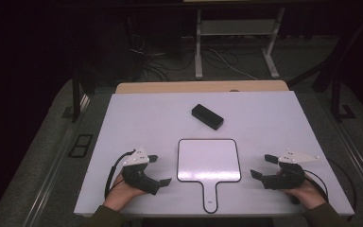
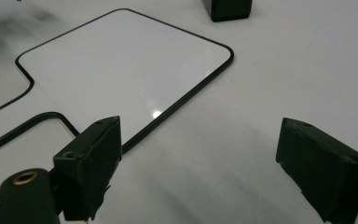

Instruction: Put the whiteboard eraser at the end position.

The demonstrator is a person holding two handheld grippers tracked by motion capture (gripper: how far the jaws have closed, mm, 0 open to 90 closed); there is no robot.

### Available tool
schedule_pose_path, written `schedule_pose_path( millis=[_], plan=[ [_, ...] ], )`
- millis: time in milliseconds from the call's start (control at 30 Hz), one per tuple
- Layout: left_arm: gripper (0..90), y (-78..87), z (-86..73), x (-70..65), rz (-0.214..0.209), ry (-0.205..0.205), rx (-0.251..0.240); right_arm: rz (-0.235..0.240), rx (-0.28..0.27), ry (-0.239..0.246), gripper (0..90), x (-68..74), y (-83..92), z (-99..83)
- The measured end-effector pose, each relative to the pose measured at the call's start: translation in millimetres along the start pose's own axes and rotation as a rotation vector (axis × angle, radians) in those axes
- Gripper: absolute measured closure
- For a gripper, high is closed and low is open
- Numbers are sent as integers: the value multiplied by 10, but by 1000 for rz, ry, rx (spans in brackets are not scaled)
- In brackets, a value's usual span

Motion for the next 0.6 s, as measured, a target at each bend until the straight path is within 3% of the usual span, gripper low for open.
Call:
schedule_pose_path(
  millis=[600],
  plan=[
    [0, -9, -4, 11, -1, -2, 5, 1, 18, 21, 129, 14, -14, -9]
  ],
)
Point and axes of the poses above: each handheld gripper's, and its own axes: y roughly backward along the jaws, z roughly out of its top, x roughly to its left, the point moved 4 cm from there along -y, roughly forward along the jaws, and after that the axes turned 14 degrees about y, right-handed, at the moved point
